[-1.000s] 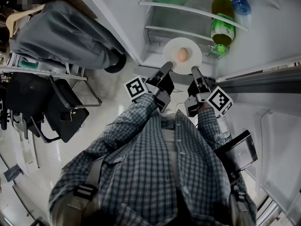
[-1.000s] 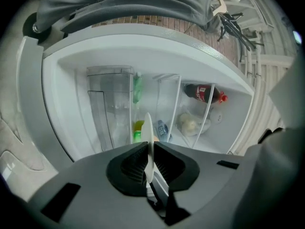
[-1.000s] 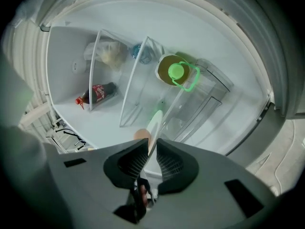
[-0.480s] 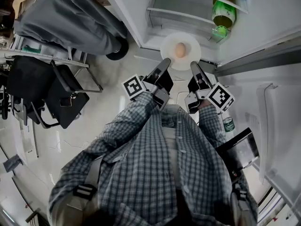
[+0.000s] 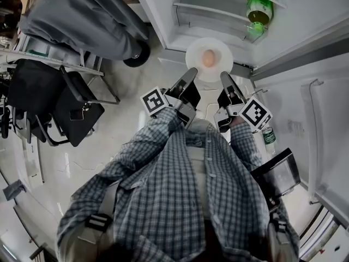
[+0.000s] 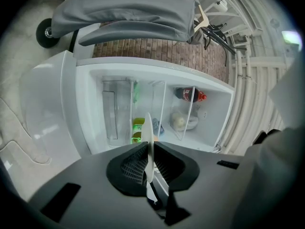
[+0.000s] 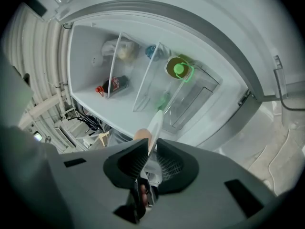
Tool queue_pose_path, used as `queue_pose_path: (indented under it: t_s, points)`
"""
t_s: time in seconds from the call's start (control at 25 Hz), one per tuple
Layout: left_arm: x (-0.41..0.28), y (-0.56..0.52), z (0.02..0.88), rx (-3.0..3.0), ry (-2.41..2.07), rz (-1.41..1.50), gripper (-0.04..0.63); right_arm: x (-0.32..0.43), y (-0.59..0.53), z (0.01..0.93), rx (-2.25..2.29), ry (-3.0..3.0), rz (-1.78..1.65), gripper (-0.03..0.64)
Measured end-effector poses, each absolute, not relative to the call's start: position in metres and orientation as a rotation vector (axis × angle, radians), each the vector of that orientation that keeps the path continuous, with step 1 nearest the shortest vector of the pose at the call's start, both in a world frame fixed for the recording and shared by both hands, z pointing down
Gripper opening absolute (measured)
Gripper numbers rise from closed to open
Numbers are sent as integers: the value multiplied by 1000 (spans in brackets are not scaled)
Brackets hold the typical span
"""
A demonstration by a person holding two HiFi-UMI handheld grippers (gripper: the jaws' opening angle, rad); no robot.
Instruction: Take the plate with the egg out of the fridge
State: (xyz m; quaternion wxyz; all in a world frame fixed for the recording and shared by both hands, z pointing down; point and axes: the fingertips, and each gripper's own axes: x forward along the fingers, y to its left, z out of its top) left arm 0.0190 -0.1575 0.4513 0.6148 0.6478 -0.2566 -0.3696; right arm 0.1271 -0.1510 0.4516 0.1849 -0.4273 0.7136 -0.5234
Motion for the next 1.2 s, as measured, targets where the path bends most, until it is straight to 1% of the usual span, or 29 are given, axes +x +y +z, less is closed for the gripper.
queue_pose_path:
  t_s: [0.76, 1.2]
  points:
    - [-36, -96, 449, 1513, -601, -814, 48, 72, -90, 449, -1219, 1999, -1465, 58]
    - [-68, -34, 459, 1502, -570, -777, 46, 39, -22, 459, -1281, 1969, -1489, 58]
